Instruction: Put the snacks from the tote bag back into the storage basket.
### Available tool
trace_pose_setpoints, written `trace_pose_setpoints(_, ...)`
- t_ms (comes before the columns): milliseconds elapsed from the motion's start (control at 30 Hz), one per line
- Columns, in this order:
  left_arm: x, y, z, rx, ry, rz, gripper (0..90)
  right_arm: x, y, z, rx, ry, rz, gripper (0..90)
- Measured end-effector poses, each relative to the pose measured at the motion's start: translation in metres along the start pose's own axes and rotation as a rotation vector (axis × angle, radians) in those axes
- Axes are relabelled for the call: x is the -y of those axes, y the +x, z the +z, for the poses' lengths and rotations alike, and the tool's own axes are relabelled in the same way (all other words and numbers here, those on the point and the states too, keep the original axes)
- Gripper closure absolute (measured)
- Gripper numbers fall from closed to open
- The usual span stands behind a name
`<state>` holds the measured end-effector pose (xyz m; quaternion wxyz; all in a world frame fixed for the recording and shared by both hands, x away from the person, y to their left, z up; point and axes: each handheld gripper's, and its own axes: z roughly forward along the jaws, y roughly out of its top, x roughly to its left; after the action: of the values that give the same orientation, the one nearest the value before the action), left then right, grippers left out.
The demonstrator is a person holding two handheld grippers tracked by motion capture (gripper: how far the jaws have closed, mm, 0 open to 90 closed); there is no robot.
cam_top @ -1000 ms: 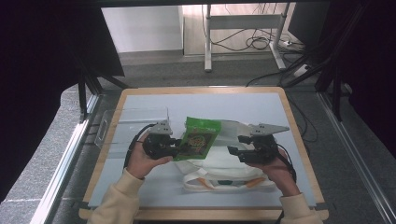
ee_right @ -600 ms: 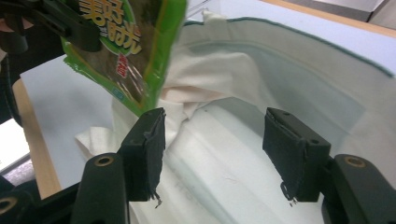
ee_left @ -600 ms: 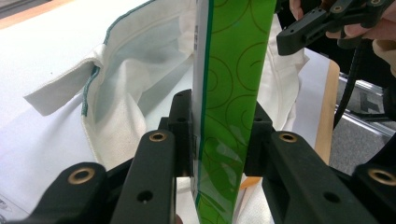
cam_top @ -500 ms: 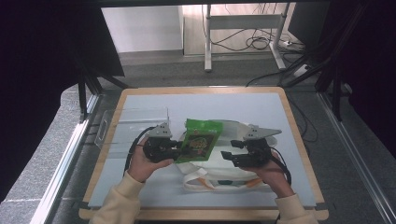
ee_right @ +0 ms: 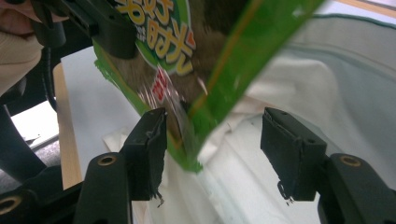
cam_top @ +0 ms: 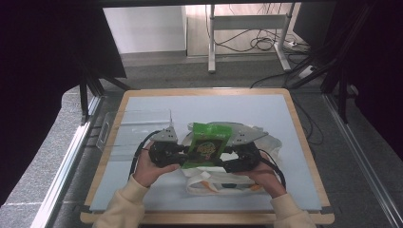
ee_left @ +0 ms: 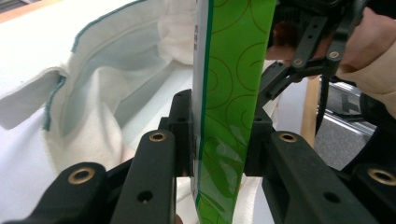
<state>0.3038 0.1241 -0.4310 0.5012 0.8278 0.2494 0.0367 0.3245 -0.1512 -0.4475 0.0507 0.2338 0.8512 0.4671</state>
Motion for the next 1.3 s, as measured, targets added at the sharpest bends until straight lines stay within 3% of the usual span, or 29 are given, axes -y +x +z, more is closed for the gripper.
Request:
trace_pose_setpoints(267, 0.000, -0.001, 0.003, 0.015, -0.002, -0.001, 71.3, -0.002, 0.000, 0.009, -0.094, -0.034, -0.033, 49.3)
trace_pose_setpoints(500, 0.004, 0.003, 0.007, 0.015, 0.006, 0.006, 70.4, 0.001, -0.005, 0.007, -0.121, -0.035, -0.012, 60.0)
trace_pose_setpoints(1000, 0.008, 0.003, 0.013, -0.012, -0.003, 0.009, 56.8, 0.001, -0.007, 0.001, -0.171, -0.033, -0.034, 71.8)
trace_pose_setpoints(1133, 0.007, 0.004, 0.011, -0.038, -0.018, 0.005, 46.4, 0.000, -0.007, 0.000, -0.156, -0.021, -0.045, 72.1)
trace_pose_setpoints(1300, 0.007, 0.006, 0.005, -0.068, -0.014, 0.009, 41.5, -0.001, -0.008, -0.006, -0.136, -0.022, -0.051, 72.1)
